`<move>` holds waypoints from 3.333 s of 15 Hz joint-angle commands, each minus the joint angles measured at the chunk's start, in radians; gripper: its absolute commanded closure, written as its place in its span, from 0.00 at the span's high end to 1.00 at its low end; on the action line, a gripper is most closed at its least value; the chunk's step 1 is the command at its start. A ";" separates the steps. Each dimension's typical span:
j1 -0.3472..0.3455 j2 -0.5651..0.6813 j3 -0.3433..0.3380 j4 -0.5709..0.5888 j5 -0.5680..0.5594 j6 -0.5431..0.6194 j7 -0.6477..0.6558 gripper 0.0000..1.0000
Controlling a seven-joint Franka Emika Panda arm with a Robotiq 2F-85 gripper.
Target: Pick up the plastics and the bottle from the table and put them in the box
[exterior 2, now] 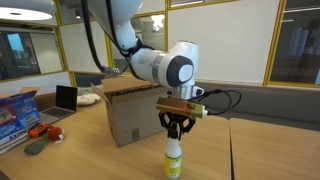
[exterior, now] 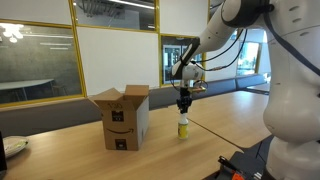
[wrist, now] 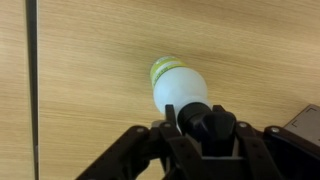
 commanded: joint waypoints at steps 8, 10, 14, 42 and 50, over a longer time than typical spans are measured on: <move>0.029 -0.091 -0.009 0.078 -0.172 -0.071 0.123 0.16; 0.043 -0.117 -0.008 0.116 -0.212 -0.101 0.156 0.16; 0.080 -0.151 0.004 0.232 -0.288 -0.163 0.226 0.16; 0.328 -0.007 0.162 0.794 -0.502 -0.261 0.324 0.16; 0.274 -0.024 0.166 0.648 -0.203 -0.154 0.316 0.15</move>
